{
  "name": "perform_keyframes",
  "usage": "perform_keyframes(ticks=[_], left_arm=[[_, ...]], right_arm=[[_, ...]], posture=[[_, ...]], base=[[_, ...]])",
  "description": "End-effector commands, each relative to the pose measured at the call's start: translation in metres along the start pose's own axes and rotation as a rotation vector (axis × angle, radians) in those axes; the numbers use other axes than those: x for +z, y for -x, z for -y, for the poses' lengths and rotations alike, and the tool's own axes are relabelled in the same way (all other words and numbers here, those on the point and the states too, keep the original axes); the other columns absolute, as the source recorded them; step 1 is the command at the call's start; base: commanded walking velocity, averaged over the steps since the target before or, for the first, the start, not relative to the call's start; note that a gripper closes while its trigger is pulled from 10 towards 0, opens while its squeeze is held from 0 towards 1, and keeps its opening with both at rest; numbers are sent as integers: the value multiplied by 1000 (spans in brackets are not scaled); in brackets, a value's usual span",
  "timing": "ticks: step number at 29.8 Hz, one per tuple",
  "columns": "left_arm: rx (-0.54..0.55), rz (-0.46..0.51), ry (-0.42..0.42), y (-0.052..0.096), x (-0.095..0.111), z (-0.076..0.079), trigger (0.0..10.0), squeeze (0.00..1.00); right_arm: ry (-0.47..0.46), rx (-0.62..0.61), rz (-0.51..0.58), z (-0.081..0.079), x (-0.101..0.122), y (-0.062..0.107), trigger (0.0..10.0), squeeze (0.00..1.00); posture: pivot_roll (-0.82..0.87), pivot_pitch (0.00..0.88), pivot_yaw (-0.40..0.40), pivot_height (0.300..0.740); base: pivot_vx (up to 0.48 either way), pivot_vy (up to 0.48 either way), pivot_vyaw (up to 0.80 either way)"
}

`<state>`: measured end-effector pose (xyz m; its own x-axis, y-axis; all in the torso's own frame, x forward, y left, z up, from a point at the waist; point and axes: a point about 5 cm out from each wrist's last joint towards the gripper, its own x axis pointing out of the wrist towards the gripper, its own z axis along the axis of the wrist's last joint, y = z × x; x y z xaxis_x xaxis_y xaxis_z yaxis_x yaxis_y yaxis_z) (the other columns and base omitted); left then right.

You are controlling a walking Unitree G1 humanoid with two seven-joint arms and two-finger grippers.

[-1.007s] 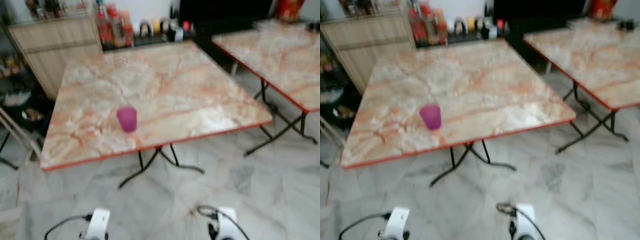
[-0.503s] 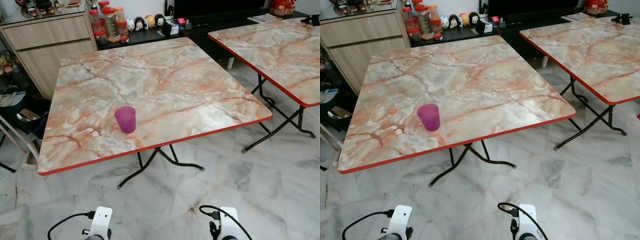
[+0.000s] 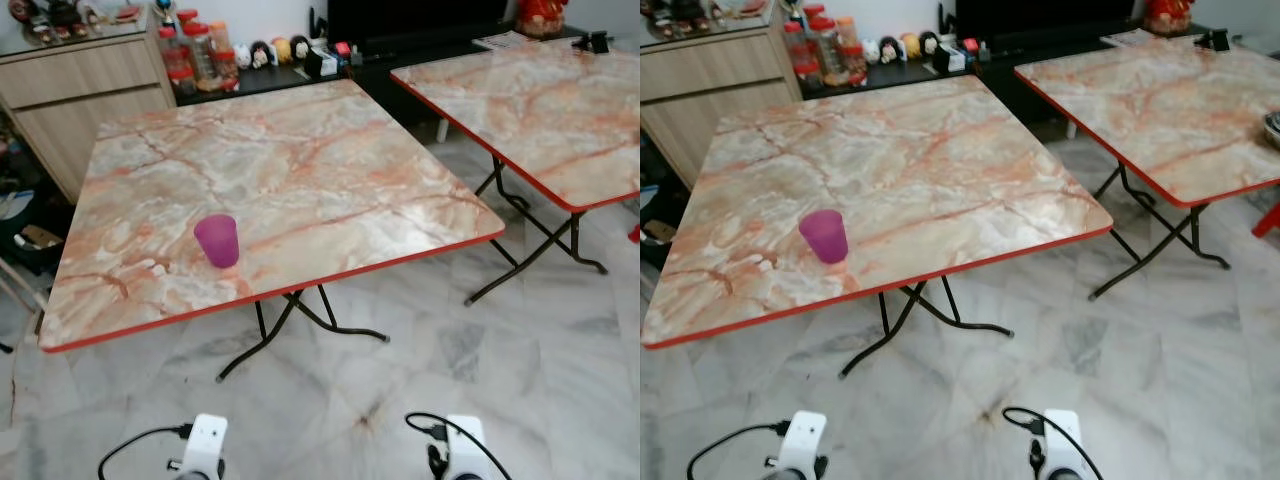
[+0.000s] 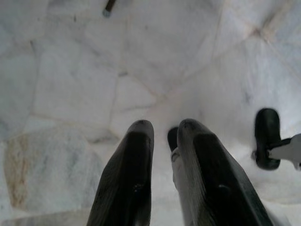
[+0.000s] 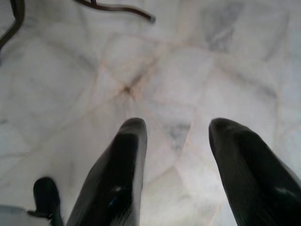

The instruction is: Setting the table

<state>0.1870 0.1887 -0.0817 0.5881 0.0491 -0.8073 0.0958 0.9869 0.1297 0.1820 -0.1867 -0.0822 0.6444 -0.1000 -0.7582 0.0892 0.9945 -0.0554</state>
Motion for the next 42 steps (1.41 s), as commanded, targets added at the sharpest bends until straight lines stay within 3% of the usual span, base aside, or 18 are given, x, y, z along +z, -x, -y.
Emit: perform_keyframes(ticks=[1,19,23,42], left_arm=[[7,-6,-6,0,0,0,10000,0],[16,-8,24,0,-2,0,10000,0],[15,-10,16,0,-3,-1,10000,0],[12,-3,17,0,0,1,10000,0]], right_arm=[[2,9,-5,-4,-2,0,10000,0],[-4,4,5,-2,-2,1,10000,0],[41,5,12,-3,-1,1,10000,0],[38,9,-2,-3,-2,1,10000,0]], posture=[[-55,0,30,740],[-58,0,29,740],[-59,0,32,740],[-58,0,29,740]], base=[[0,-322,0],[0,0,0],[266,0,0],[289,0,0]])
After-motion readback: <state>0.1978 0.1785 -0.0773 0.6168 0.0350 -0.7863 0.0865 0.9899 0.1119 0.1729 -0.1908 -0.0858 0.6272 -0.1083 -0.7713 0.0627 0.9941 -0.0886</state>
